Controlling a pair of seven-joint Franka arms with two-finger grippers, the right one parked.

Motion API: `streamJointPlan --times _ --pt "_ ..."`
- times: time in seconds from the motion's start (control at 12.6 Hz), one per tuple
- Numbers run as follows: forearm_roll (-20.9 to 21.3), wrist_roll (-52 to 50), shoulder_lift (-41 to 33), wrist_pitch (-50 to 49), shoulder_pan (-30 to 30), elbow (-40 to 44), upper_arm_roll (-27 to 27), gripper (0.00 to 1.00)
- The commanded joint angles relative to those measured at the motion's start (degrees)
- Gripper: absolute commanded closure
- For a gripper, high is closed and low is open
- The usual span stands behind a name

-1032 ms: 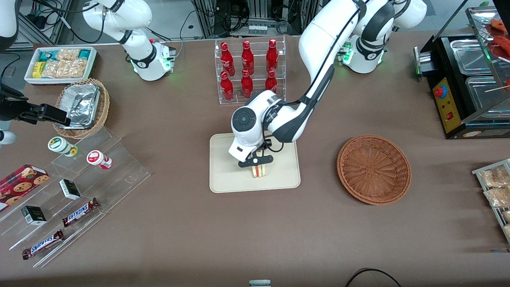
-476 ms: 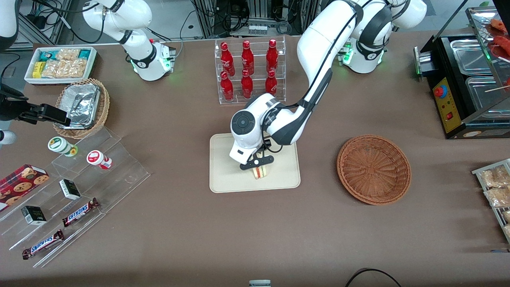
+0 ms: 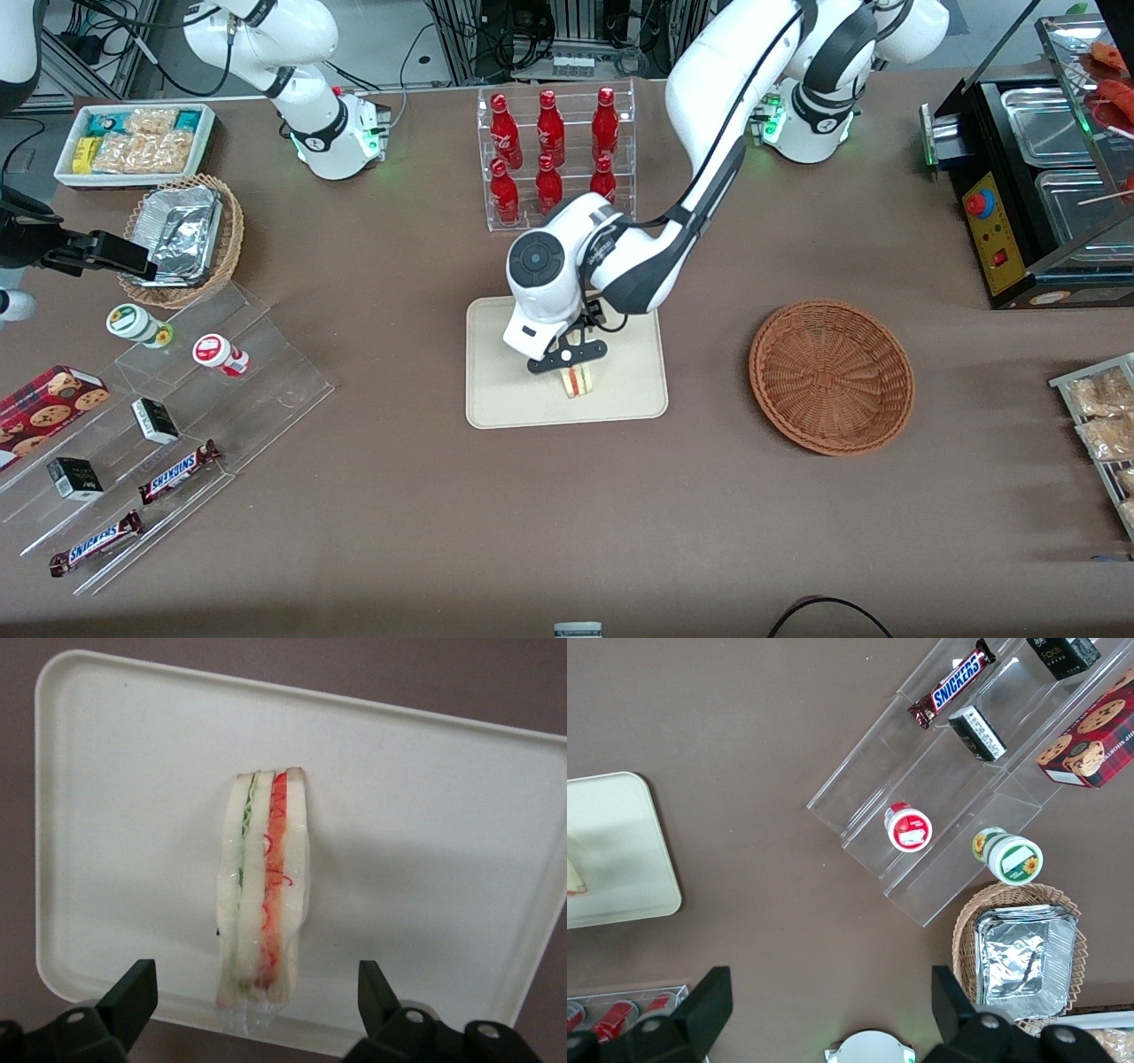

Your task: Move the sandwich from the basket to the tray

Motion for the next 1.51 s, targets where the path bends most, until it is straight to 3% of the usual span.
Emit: streamJointPlan --times 0.0,0.32,0.4,0.56,0.79,1.03,1.43 --pt "-0.66 4.98 -4.15 -2.22 0.06 -0.70 0.82 0.00" --pt "0.05 22.10 -8.99 -7.39 5.41 -2.37 1.43 0.00" --pt "-0.21 22.23 -10.30 -9.40 7.42 -3.51 1.52 0.00" --pt "0.22 23.45 -15.47 -10.57 11.46 -9.29 1.70 0.00" --pt "-0.57 36.52 -26.01 -10.13 18.15 -21.32 1.79 0.00" --pt "-1.88 48.39 -34.02 -11.53 26.23 -27.58 1.70 0.00" --pt "-1.37 54.93 -41.07 -18.38 33.36 -28.92 1.79 0.00"
